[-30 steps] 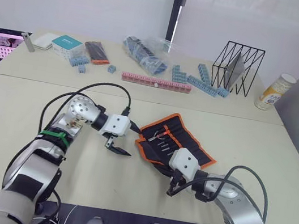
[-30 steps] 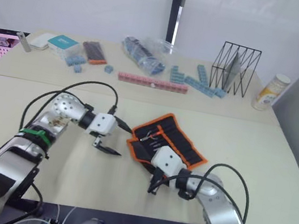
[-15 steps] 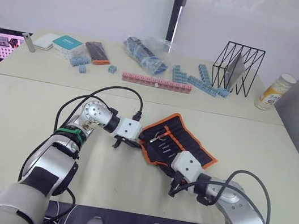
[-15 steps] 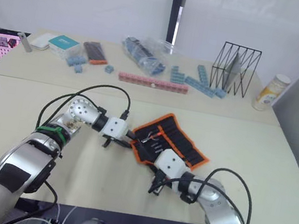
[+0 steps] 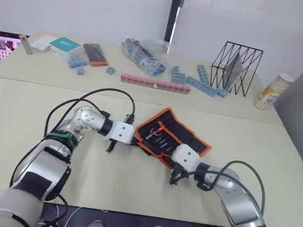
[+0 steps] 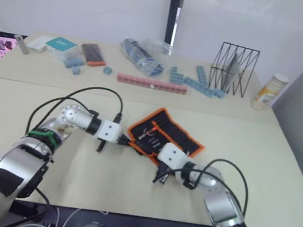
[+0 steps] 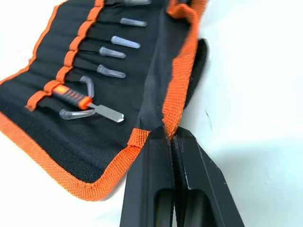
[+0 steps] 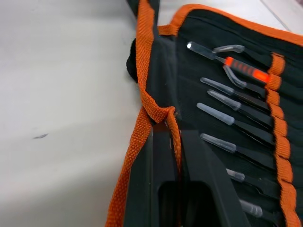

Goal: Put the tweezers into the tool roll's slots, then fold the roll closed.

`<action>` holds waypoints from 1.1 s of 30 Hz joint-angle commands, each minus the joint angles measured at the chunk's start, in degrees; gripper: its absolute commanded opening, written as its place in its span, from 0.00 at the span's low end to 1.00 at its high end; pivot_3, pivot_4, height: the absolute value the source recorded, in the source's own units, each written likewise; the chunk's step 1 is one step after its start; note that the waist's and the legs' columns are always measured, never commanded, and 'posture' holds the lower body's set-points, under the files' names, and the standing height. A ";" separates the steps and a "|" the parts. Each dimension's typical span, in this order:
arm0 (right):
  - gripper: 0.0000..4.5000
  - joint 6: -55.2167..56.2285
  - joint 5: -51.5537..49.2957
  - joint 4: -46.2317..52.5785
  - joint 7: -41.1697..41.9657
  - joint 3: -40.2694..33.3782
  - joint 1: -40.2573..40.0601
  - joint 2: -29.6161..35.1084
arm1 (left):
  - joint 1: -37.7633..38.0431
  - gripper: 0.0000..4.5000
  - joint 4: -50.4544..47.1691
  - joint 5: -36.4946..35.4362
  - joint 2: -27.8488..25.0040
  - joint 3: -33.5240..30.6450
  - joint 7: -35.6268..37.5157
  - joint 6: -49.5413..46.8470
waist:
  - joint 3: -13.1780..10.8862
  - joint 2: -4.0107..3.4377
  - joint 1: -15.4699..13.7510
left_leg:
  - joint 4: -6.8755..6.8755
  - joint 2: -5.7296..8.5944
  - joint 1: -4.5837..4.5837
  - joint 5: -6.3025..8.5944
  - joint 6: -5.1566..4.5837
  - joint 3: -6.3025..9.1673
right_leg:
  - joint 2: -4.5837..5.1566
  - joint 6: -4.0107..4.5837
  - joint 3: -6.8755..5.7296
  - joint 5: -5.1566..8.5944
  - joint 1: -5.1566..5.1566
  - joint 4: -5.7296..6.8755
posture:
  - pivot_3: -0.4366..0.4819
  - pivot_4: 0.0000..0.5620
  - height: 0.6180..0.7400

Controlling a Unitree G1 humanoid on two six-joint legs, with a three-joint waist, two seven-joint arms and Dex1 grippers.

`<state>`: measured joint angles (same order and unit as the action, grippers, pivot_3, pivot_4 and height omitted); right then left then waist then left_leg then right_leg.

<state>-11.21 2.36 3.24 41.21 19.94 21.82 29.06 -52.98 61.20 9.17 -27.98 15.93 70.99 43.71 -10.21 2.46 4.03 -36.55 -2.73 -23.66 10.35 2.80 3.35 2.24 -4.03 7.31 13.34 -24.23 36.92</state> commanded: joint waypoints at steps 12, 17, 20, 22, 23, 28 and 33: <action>0.00 9.17 0.36 -16.61 8.12 2.29 13.66 -5.56 | 26.74 0.01 -40.75 -12.46 -13.88 -7.60 -0.72 -24.24 | -0.01 -0.04 1.42 | 0.17 -0.05 0.18 0.00 -0.01 0.00 | -0.02 0.14 0.02 0.08 0.02 0.15 | 0.48 0.27 0.97; 0.00 -2.98 -7.58 -0.52 16.06 0.80 5.90 -0.60 | 33.92 0.01 -51.85 -15.99 -15.54 -8.67 -1.76 -33.92 | -0.03 -0.05 0.81 | 0.23 -0.05 0.21 0.00 -0.01 0.04 | -0.02 0.19 -0.02 0.18 0.03 0.16 | 0.48 0.27 0.97; 0.00 -7.52 -9.54 4.55 16.55 0.07 3.44 1.19 | 35.86 0.01 -54.82 -18.00 -16.28 -9.08 -1.11 -37.09 | -0.03 -0.06 0.46 | 0.24 -0.05 0.23 0.00 0.00 0.03 | -0.02 0.22 -0.02 0.23 0.02 0.17 | 0.48 0.27 0.97; 0.00 -9.21 -10.50 6.08 15.92 -0.66 2.08 1.71 | 36.28 0.01 -55.12 -19.35 -16.43 -9.55 -0.74 -38.79 | -0.03 -0.06 0.25 | 0.22 -0.07 0.28 0.00 0.00 0.00 | -0.02 0.24 -0.03 0.22 0.00 0.18 | 0.48 0.27 0.97; 0.00 -9.58 -10.65 6.10 15.54 -1.03 1.83 1.76 | 35.90 0.01 -54.83 -19.97 -16.31 -9.70 -0.60 -39.72 | -0.03 -0.06 0.12 | 0.22 -0.07 0.33 -0.01 -0.01 -0.01 | -0.03 0.26 -0.03 0.22 0.03 0.19 | 0.48 0.27 0.97; 0.00 -9.67 -10.80 3.07 13.16 -2.61 3.55 0.69 | 32.04 0.01 -52.11 -20.03 -14.80 -8.96 -1.98 -43.30 | -0.03 -0.06 -0.03 | 0.19 -0.08 0.35 -0.03 -0.05 -0.05 | -0.02 0.70 -0.02 0.47 0.04 0.18 | 0.48 0.27 0.97; 0.00 -8.52 -9.71 -0.80 12.33 -3.01 5.10 1.15 | 27.36 0.01 -49.38 -21.41 -11.82 -9.15 -4.01 -49.87 | -0.03 -0.05 -0.17 | 0.18 -0.06 0.30 -0.03 -0.05 -0.04 | -0.02 0.22 -0.02 0.20 0.05 0.16 | 0.48 0.27 0.97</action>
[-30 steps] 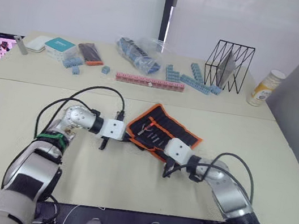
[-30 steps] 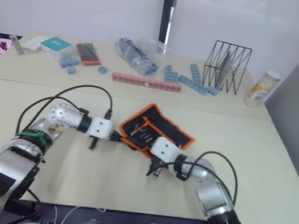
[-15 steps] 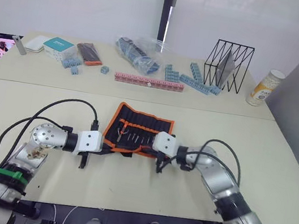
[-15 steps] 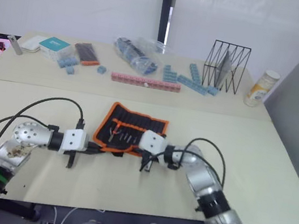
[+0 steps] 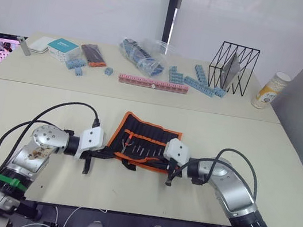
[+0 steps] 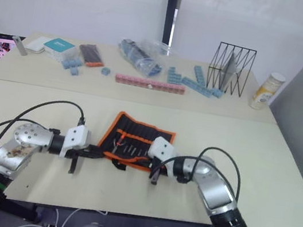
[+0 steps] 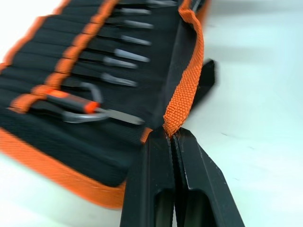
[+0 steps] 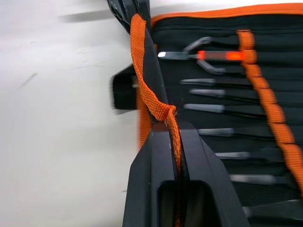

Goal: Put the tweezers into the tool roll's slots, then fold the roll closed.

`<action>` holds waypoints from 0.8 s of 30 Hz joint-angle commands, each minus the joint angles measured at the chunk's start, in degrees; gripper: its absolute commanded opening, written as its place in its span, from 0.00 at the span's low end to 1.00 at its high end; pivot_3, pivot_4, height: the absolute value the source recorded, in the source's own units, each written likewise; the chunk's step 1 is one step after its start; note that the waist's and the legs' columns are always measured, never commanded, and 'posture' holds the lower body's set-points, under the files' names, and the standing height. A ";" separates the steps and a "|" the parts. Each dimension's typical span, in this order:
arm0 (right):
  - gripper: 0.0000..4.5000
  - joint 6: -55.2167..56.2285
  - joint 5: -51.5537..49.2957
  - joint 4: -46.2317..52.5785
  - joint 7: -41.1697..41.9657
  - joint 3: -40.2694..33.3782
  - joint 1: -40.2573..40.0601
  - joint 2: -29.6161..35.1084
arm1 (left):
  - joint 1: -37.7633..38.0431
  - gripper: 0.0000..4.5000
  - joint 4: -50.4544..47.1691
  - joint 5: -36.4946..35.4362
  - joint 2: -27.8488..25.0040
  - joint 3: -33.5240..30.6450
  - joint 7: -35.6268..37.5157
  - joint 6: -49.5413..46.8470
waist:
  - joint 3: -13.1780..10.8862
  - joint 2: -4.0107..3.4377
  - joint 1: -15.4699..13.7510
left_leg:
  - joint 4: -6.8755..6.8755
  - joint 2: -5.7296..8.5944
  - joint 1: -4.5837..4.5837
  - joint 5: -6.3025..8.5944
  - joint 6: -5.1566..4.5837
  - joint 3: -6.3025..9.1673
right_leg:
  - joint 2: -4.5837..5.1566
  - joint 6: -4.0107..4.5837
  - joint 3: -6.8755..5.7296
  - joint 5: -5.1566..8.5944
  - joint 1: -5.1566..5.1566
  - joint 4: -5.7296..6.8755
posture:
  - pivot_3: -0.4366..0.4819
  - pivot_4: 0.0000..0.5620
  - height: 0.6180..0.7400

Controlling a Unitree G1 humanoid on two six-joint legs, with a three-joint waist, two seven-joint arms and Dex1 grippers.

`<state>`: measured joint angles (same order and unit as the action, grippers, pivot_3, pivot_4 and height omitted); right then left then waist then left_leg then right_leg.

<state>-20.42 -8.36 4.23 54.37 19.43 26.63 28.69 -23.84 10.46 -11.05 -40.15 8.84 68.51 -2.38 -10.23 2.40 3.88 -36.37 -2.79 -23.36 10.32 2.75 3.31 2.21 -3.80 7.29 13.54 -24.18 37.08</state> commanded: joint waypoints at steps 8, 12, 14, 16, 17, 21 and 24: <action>0.00 4.17 3.42 -6.58 -2.99 -2.51 1.70 1.85 | -7.19 0.01 6.45 -1.62 3.30 -1.20 -1.91 -13.15 | 0.00 0.00 0.09 | 0.05 0.02 -0.11 0.00 0.00 0.02 | -0.01 -0.01 0.00 0.01 -0.08 -0.02 | 0.48 0.27 0.97; 0.00 4.10 3.75 -10.19 -4.93 -3.03 2.91 0.60 | -10.65 0.01 11.69 0.70 5.43 1.21 -3.37 -16.73 | 0.00 0.01 0.09 | 0.02 0.02 -0.05 0.00 0.00 0.02 | -0.01 -0.02 0.00 0.00 -0.03 -0.02 | 0.48 0.27 0.97; 0.13 3.58 3.06 -10.65 -5.17 -3.69 2.99 0.19 | -11.57 0.00 12.51 0.82 5.83 1.56 -3.30 -17.54 | 0.00 0.01 0.06 | 0.02 0.02 -0.06 0.00 0.00 0.03 | -0.01 -0.02 -0.01 0.00 -0.03 -0.02 | 0.48 0.27 0.97; 0.26 3.51 2.51 -10.59 -5.48 -4.55 2.90 0.10 | -12.43 0.14 12.88 0.56 5.99 0.95 -3.44 -17.98 | 0.00 0.01 0.08 | 0.02 0.03 -0.05 0.00 0.00 0.03 | -0.01 -0.02 0.01 0.00 -0.01 -0.02 | 0.48 0.27 0.97; 0.33 4.07 2.44 -10.72 -6.08 -5.35 2.87 -0.06 | -12.90 0.20 13.06 0.39 6.01 0.42 -3.71 -18.08 | 0.00 0.01 0.08 | 0.02 0.03 -0.04 0.00 0.00 0.03 | -0.01 -0.03 0.01 -0.01 -0.01 -0.02 | 0.48 0.27 0.97; 0.65 1.88 -2.09 -8.40 -5.95 -10.43 2.33 -0.86 | -13.87 0.51 11.46 -3.45 6.97 -4.20 -3.29 -13.97 | 0.00 0.01 0.17 | 0.03 0.03 -0.04 0.00 0.00 0.03 | -0.01 -0.02 0.01 -0.01 -0.02 -0.01 | 0.48 0.27 0.97; 0.88 -0.04 -6.03 -5.80 -5.12 -14.02 1.29 -0.83 | -14.16 0.72 7.99 -6.94 8.09 -7.88 -3.30 -12.54 | 0.00 0.01 0.07 | 0.05 0.03 -0.14 0.00 0.00 0.06 | -0.01 -0.02 0.00 -0.01 -0.08 -0.02 | 0.48 0.27 0.97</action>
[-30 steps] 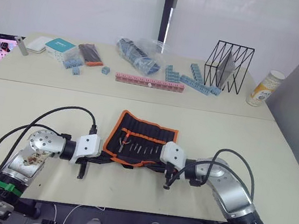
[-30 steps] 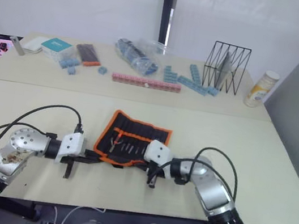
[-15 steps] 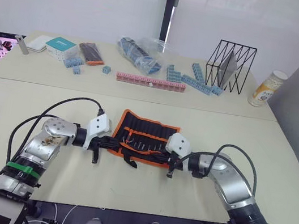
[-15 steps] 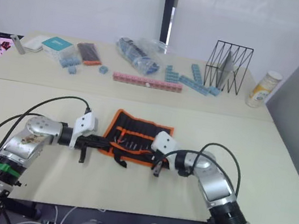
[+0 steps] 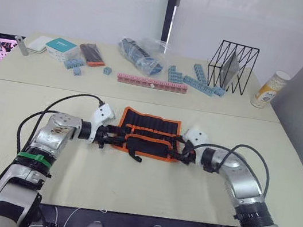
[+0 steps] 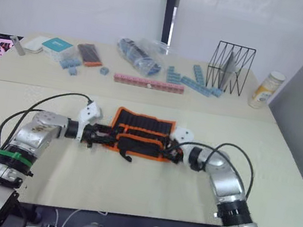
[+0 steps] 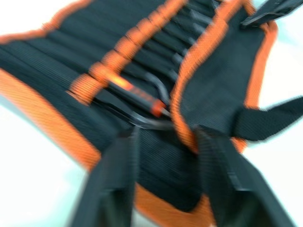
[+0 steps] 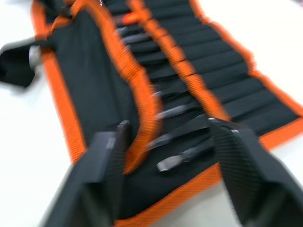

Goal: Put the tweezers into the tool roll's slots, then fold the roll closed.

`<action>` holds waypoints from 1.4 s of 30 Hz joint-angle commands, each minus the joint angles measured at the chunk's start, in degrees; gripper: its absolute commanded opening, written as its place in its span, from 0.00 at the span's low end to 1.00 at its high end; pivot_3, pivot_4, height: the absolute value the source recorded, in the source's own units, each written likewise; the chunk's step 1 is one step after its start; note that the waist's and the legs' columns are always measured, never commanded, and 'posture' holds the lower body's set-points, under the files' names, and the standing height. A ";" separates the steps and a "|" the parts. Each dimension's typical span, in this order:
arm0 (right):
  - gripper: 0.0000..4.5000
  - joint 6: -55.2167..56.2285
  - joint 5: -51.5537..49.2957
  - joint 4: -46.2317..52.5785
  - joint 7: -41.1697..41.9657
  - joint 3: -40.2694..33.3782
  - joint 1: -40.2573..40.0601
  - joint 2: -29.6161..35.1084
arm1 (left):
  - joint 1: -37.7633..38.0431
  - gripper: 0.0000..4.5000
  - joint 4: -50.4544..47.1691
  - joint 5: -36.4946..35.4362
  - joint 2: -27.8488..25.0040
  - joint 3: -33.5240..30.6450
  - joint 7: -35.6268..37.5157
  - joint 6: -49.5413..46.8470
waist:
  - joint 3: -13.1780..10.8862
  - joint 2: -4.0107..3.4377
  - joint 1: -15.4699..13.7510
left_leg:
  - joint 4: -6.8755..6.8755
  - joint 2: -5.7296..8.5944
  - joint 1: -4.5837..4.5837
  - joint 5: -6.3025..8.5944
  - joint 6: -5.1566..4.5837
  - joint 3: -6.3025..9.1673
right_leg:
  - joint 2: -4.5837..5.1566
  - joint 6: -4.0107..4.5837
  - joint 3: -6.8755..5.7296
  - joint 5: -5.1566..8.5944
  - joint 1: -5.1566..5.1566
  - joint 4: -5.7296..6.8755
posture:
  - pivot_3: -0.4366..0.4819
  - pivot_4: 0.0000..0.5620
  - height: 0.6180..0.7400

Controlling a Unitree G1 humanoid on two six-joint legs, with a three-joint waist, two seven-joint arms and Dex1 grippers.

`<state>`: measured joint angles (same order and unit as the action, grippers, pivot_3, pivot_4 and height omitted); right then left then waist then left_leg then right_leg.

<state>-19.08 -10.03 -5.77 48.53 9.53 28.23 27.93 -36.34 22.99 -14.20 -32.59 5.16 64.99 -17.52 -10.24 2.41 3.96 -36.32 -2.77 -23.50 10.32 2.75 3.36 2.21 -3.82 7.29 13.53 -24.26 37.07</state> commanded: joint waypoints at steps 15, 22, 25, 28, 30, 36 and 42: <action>0.59 -6.74 -6.71 14.23 -5.16 -0.70 -4.59 -6.02 | 9.45 0.59 -22.10 -5.86 2.66 -2.11 -4.83 -2.79 | 0.00 -0.01 0.10 | 0.07 -0.01 0.08 0.00 0.00 -0.02 | 0.00 0.00 0.03 0.01 0.02 -0.04 | 0.48 0.27 0.97; 0.05 -4.20 0.70 11.19 -12.85 4.07 -6.54 -10.78 | 9.32 0.07 -14.51 0.16 7.51 0.35 -10.48 5.24 | 0.00 -0.01 -0.16 | 0.01 0.01 0.00 0.00 0.00 -0.03 | 0.01 -0.01 0.04 -0.01 0.02 -0.11 | 0.48 0.27 0.97; 0.00 -3.50 2.38 9.05 -14.44 4.47 -6.22 -11.83 | 8.68 0.00 -11.16 2.15 9.08 1.59 -11.77 6.95 | 0.00 -0.01 -0.15 | 0.04 0.01 -0.01 0.00 0.00 -0.02 | 0.00 -0.02 0.04 -0.02 0.00 -0.12 | 0.48 0.27 0.97; 0.00 -2.51 4.19 6.31 -15.68 4.79 -5.77 -12.28 | 7.58 0.00 -7.31 4.22 10.71 2.80 -13.24 8.32 | 0.00 -0.01 -0.11 | 0.06 0.01 0.00 0.00 0.00 -0.02 | 0.00 -0.02 0.03 -0.02 0.00 -0.12 | 0.48 0.27 0.97; 0.00 -1.84 5.37 4.41 -16.99 4.45 -5.42 -12.35 | 6.13 0.00 -2.70 6.69 11.71 3.22 -16.10 9.52 | 0.00 -0.01 -0.11 | 0.05 0.01 0.00 0.00 0.00 -0.02 | 0.00 -0.02 0.03 -0.02 0.02 -0.12 | 0.48 0.27 0.97; 0.00 -0.65 6.89 2.17 -18.84 2.47 -5.95 -11.21 | 3.99 0.00 4.71 8.76 12.42 2.64 -19.03 11.23 | 0.01 -0.01 -0.09 | 0.00 0.02 0.23 -0.01 0.01 -0.03 | 0.01 -0.05 0.04 -0.06 0.23 -0.12 | 0.48 0.27 0.97; 0.00 -0.04 5.26 1.42 -19.83 -0.90 -6.62 -11.50 | 5.65 0.00 4.54 6.34 12.58 2.02 -16.38 8.48 | 0.03 -0.01 -0.03 | 0.00 0.02 0.26 -0.11 -0.14 -0.03 | 0.00 -0.05 0.04 -0.07 0.24 -0.10 | 0.48 0.27 0.97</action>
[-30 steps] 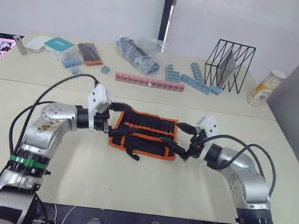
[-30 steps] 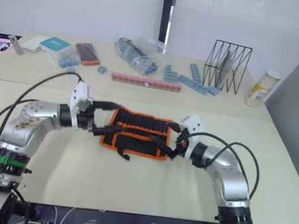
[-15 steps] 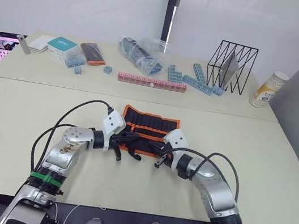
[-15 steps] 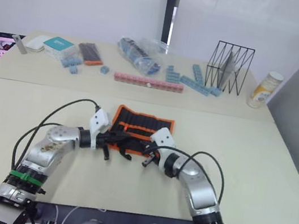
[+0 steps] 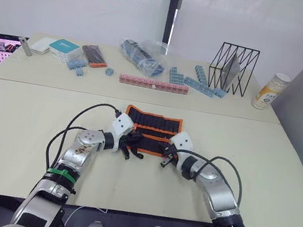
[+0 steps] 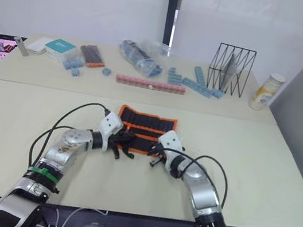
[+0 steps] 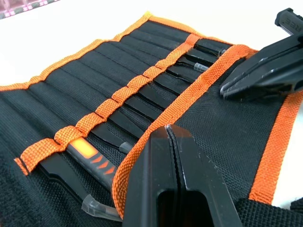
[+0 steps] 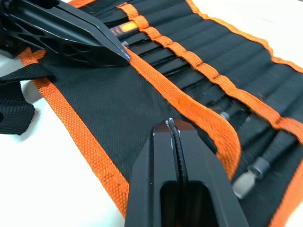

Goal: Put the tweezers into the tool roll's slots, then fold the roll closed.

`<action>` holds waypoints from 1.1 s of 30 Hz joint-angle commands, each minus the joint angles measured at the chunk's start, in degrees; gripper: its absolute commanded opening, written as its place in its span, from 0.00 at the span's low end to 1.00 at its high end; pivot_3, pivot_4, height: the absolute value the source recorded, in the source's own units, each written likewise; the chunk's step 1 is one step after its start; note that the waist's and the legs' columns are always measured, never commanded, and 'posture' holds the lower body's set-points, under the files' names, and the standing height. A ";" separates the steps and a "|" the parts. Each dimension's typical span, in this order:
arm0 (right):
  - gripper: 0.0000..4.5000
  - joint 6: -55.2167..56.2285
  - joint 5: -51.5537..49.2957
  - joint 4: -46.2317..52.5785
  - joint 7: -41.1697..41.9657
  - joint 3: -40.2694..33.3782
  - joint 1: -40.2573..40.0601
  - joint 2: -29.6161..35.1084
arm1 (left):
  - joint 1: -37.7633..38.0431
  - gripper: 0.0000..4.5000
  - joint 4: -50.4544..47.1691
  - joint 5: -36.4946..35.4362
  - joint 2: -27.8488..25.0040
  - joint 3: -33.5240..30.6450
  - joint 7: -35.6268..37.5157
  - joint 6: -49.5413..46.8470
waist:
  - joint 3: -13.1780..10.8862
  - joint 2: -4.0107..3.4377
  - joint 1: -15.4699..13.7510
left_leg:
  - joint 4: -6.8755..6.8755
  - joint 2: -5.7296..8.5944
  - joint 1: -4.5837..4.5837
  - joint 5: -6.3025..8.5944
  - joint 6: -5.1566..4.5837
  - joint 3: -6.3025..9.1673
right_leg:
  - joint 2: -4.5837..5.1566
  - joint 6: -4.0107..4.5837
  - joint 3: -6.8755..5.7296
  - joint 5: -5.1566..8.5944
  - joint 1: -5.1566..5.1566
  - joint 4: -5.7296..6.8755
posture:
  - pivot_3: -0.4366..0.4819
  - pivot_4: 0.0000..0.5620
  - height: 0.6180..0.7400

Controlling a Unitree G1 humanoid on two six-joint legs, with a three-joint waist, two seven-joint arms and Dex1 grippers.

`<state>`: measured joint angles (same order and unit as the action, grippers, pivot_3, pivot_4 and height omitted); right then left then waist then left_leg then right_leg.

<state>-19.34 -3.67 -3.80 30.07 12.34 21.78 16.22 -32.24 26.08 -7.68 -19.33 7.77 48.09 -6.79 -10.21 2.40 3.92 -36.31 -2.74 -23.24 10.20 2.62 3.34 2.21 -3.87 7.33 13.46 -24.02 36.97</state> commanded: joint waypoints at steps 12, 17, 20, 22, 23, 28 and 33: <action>0.00 2.74 -3.11 0.22 0.47 -4.71 -0.22 -0.31 | 0.62 0.00 -1.69 -4.25 -0.48 -3.49 3.30 -2.21 | 0.05 -0.05 0.08 | 0.02 0.00 0.01 -0.01 -0.01 -0.01 | 0.00 0.00 0.01 -0.01 0.00 0.00 | 0.48 0.27 0.97; 0.00 2.64 -14.09 10.36 3.57 -10.17 -1.31 -3.13 | 3.18 0.00 -10.39 -12.09 -1.91 -8.58 7.31 -4.83 | 0.02 -0.05 0.37 | 0.11 0.00 -0.26 -0.01 -0.01 0.00 | 0.00 0.00 0.02 -0.02 -0.25 -0.01 | 0.48 0.27 0.97; 0.00 -0.78 -17.00 14.63 3.77 -12.03 -2.32 -1.96 | 4.72 0.00 -15.50 -15.82 -4.42 -11.24 8.89 -7.60 | 0.02 -0.05 0.21 | 0.37 -0.01 -0.26 -0.01 -0.01 0.05 | 0.00 0.04 0.00 0.01 -0.30 -0.09 | 0.48 0.27 0.97; 0.00 -4.87 -19.71 16.79 5.09 -13.50 -3.01 0.50 | 5.31 0.00 -17.86 -17.63 -6.76 -13.07 9.72 -8.96 | 0.01 -0.06 0.09 | 0.44 -0.01 -0.25 0.00 -0.01 0.07 | 0.00 0.06 -0.03 0.02 -0.28 -0.17 | 0.48 0.27 0.97; 0.00 -6.78 -20.83 17.43 5.76 -14.15 -3.23 1.92 | 5.65 0.00 -18.83 -18.17 -7.99 -13.69 10.28 -9.39 | 0.01 -0.06 0.00 | 0.43 -0.01 -0.26 0.00 -0.01 0.07 | 0.00 0.06 -0.03 0.02 -0.27 -0.20 | 0.48 0.27 0.97; 0.00 -16.15 -24.71 16.68 6.86 -17.01 -2.49 8.48 | 8.64 0.00 -22.29 -19.07 -15.09 -15.40 14.06 -10.62 | 0.00 -0.07 0.04 | 0.41 0.00 -0.25 0.00 -0.01 0.03 | 0.03 0.07 -0.02 0.03 -0.25 -0.28 | 0.48 0.27 0.97; 0.42 -23.89 -26.47 14.50 6.68 -17.94 1.50 12.82 | 13.79 0.00 -20.77 -19.48 -25.13 -20.16 19.11 -10.01 | -0.04 -0.07 0.85 | 0.52 -0.08 -0.19 0.00 -0.01 -0.08 | 0.03 0.58 -0.02 0.31 -0.39 -0.20 | 0.48 0.27 0.97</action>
<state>-41.79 -28.17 9.23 36.56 -4.76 21.47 28.95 -18.61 6.10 -26.23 -43.33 -10.26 66.09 -17.51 -10.25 2.34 4.76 -35.78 -2.83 -23.40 10.20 2.60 3.26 2.23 -3.17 7.30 13.84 -24.40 36.80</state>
